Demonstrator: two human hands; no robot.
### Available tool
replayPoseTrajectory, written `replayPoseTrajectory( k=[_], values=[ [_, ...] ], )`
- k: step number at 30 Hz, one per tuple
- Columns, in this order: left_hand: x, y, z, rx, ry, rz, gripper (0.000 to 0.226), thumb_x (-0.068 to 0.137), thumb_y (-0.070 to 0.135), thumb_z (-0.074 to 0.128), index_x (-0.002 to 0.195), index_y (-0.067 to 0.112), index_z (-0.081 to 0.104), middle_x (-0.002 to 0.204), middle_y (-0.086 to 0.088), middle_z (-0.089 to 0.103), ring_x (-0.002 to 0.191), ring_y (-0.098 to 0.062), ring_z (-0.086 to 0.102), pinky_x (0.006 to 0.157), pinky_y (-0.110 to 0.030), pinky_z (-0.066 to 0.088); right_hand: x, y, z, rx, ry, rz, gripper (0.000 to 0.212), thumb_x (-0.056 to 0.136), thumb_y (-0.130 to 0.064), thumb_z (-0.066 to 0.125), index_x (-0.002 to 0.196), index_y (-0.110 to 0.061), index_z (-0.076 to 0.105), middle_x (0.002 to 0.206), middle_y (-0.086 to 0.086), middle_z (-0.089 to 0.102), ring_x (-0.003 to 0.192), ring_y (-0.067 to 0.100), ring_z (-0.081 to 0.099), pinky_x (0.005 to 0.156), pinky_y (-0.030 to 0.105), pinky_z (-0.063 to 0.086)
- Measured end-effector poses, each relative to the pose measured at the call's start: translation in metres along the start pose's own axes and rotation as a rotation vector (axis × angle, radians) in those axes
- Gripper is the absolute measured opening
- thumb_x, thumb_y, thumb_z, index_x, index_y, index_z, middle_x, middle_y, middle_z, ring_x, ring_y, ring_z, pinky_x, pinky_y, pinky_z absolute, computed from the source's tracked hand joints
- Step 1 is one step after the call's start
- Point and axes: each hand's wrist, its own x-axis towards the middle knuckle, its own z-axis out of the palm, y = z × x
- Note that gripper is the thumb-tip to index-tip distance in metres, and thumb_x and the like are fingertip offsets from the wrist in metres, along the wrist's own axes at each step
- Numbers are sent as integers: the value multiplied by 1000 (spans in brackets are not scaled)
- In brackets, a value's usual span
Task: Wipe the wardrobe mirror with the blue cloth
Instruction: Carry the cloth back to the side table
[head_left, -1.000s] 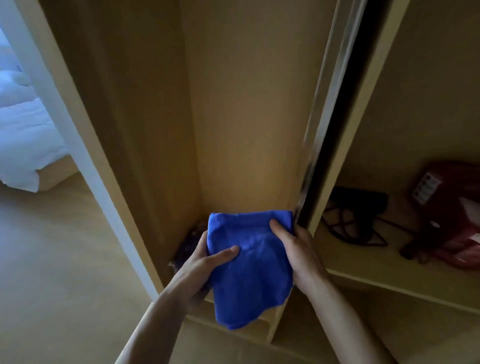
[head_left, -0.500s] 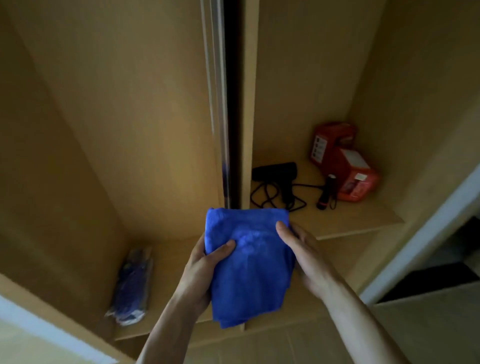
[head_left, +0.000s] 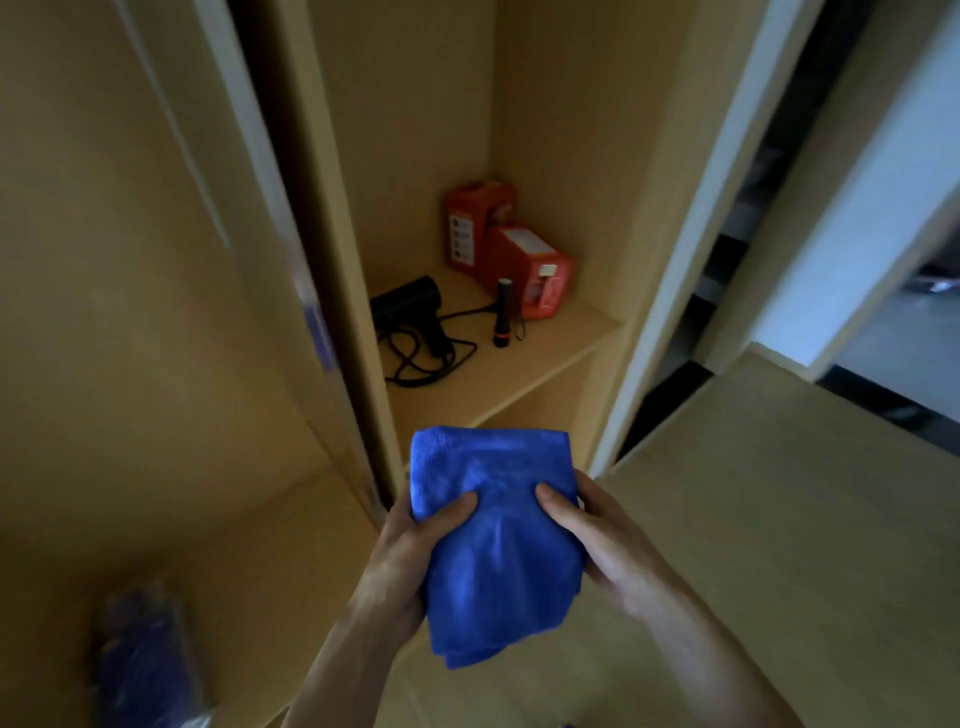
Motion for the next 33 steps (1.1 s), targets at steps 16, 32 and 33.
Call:
replayPoseTrajectory(
  k=[16,32,33],
  values=[
    [-13,-122,149,338,-575,-296,35,91,19,77,121,35,69,131,-2,70,119,-19,68,88,-30,60,-203,71,-123,80,743,-223,28,88,-37,72,113,-26,70,115,0,74,106,23,71,96,54,55],
    [-216,-243,298,461,-1019,-446,48,90,21,77,133,33,59,133,1,69,120,-22,68,90,-34,60,-493,173,-144,138,1286,-217,12,95,-28,70,106,-31,70,101,-8,77,94,9,73,81,34,56],
    [-229,-251,306,472,-1059,-463,47,91,20,77,133,34,60,133,1,69,120,-22,68,90,-34,60,-512,179,-141,141,1339,-208,11,95,-26,69,105,-31,70,99,-8,77,92,9,73,80,32,56]
  ],
)
